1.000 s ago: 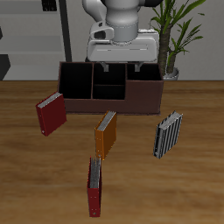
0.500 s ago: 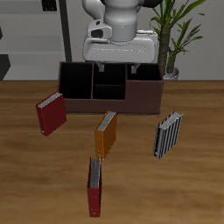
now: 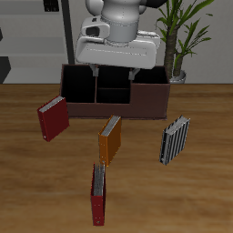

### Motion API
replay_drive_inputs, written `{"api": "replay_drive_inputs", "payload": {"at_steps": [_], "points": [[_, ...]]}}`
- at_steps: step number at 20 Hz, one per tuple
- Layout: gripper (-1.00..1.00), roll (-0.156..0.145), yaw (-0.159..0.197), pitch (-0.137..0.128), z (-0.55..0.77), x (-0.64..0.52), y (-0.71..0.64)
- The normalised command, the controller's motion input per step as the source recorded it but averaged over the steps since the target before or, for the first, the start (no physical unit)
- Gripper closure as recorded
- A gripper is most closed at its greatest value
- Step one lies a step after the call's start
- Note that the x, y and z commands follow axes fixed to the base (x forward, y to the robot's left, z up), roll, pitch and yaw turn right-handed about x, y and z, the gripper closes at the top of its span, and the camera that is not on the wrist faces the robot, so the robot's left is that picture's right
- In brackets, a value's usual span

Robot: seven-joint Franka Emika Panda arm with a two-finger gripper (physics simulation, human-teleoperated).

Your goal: Place the left red book into the back desk caddy's back compartment

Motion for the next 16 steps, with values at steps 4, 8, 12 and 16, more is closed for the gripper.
{"api": "replay_drive_inputs", "payload": {"at_steps": [4, 8, 12, 16], "points": [[-1.0, -0.012, 0.036, -0.011, 0.09, 0.4, -0.07], [-1.0, 0.02, 0.017, 0.009, 0.01, 0.5, -0.03], [-1.0, 0.003, 0.011, -0.003, -0.01, 0.36, 0.0], [-1.0, 0.005, 0.004, 0.003, -0.04, 0.42, -0.05]]}}
